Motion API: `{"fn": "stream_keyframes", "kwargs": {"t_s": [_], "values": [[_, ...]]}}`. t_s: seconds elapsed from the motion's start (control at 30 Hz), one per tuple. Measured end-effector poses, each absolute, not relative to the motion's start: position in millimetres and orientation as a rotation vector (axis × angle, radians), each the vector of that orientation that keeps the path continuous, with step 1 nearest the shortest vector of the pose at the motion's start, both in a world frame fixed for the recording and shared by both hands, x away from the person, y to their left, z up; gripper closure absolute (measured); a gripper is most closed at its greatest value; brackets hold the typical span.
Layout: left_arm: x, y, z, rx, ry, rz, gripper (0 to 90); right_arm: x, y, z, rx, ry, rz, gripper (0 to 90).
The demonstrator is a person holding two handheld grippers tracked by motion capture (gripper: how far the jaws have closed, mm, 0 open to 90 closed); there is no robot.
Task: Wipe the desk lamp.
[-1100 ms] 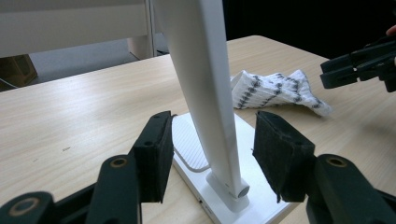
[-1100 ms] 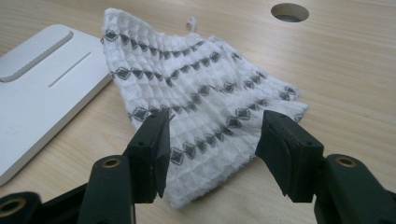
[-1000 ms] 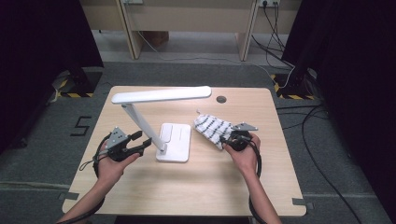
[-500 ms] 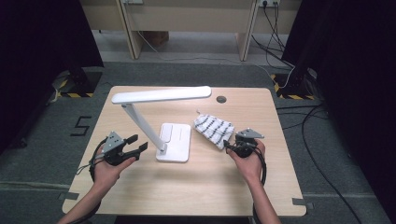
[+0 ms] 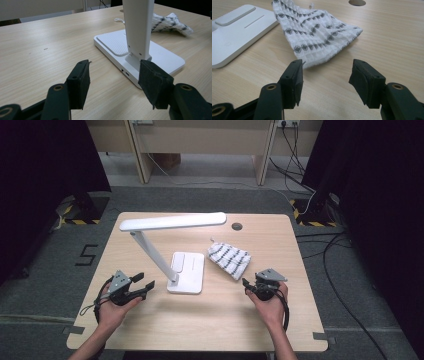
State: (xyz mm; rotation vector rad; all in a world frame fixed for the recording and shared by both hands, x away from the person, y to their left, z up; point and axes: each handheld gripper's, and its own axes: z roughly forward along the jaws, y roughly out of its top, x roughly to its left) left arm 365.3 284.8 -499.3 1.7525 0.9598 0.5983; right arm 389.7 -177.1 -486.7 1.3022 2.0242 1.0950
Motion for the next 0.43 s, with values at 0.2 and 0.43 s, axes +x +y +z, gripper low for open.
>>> {"fn": "stream_keyframes", "kwargs": {"t_s": [0.2,0.43], "values": [[363.3,284.9,-502.9,1.735,0.96,0.599,40.8,383.6,-179.3,-491.6,1.305,2.007,1.122,43.1],[359.5,288.3,-499.0,1.705,0.961,0.612,39.5,384.6,-177.5,-491.5,1.291,2.002,1.154,41.3]]}}
